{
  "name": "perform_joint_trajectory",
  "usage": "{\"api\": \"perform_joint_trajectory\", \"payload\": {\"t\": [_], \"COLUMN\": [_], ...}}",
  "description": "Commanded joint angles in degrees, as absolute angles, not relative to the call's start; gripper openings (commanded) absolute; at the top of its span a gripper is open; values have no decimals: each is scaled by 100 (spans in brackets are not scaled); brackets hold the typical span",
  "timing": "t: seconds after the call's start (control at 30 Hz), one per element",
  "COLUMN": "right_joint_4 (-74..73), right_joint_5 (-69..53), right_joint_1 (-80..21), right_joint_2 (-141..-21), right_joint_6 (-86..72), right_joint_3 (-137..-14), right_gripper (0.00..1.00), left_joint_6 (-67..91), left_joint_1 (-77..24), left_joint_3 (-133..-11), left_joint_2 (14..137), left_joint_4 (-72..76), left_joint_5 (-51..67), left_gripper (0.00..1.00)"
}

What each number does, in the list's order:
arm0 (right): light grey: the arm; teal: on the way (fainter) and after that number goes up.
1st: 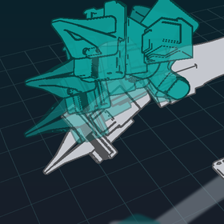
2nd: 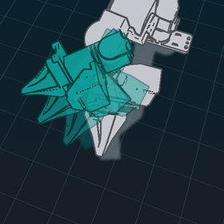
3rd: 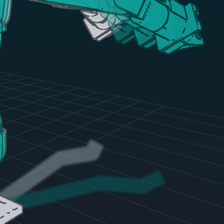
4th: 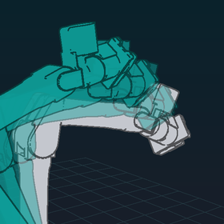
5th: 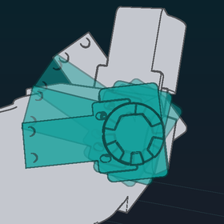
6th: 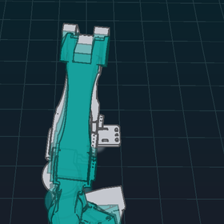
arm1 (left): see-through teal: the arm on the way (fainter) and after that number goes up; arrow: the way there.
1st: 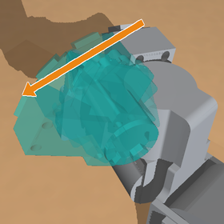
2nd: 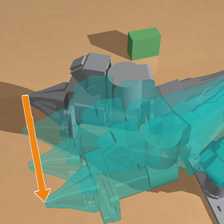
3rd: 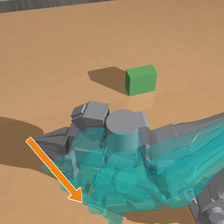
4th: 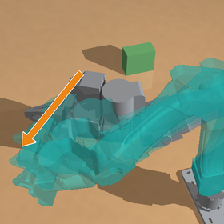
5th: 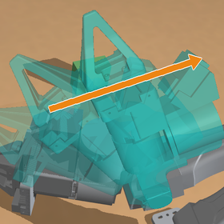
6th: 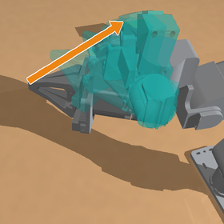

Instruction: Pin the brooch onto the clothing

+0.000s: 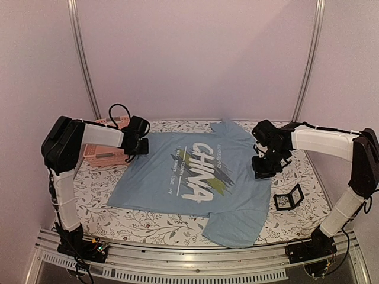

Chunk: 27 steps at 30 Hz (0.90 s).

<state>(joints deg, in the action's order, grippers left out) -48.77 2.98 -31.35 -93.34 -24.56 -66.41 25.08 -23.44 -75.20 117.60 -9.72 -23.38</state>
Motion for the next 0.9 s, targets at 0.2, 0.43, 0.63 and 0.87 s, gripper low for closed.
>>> {"api": "perform_joint_trajectory", "payload": {"t": [0.2, 0.43, 0.63, 0.87], "right_joint_4": [-4673, -3787, -3579, -3645], "right_joint_5": [261, -1406, -1273, -822], "right_joint_1": [-2938, -3313, -3595, -3586], "right_joint_2": [-9294, -9560, -10170, -10727], "right_joint_6": [-2430, -2416, -2535, -2593], "right_joint_3": [-6769, -6396, -6452, -6358], "right_gripper": [19, 7, 1, 0], "left_joint_6": [2276, 2106, 2228, 2642], "left_joint_1": [-2087, -2329, -2364, -2337], "left_joint_3": [-6435, -6105, -6863, -7330], "left_joint_2": [10811, 10601, 11218, 12002], "left_joint_4": [-547, -257, -314, -758], "left_joint_5": [-2197, -1916, -1709, -1746], "left_gripper": [43, 42, 38, 34]}}
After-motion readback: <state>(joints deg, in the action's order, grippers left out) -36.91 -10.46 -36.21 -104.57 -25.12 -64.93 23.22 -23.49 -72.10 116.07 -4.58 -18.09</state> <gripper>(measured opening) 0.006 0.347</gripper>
